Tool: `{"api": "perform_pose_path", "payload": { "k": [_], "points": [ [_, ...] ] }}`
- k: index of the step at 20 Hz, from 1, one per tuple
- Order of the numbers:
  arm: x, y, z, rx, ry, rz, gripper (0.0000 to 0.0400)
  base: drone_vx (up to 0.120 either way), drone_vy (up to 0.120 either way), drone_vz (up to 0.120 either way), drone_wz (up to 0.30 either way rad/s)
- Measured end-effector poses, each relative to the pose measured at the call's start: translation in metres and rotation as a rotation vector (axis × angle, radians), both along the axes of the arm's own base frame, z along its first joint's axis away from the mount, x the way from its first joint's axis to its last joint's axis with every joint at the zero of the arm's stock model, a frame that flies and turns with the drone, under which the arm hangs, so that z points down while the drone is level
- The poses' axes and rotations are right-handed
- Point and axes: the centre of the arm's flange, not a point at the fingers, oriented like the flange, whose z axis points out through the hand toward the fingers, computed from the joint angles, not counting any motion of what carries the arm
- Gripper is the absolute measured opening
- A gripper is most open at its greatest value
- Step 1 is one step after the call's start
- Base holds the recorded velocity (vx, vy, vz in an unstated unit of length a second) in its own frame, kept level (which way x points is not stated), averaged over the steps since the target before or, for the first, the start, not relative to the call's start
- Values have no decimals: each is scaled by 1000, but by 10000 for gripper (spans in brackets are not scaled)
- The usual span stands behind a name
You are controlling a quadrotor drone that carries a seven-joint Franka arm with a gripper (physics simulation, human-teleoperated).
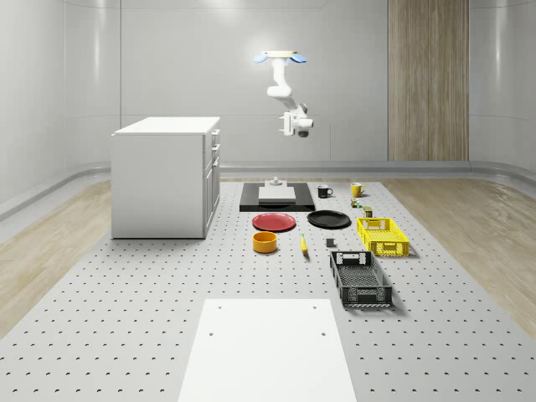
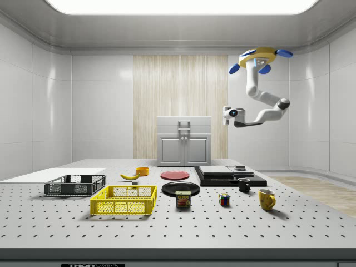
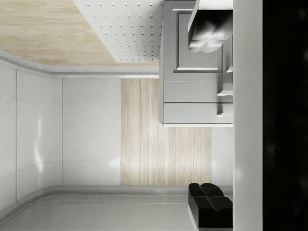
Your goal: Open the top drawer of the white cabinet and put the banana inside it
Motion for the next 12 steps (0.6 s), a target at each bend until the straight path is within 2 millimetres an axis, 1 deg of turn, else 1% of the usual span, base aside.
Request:
{"api": "perform_pose_path", "payload": {
  "k": [12],
  "points": [
    [0, 0, 0, 0, 0, 0, 400, 120, -120, 0, 0]
  ]
}}
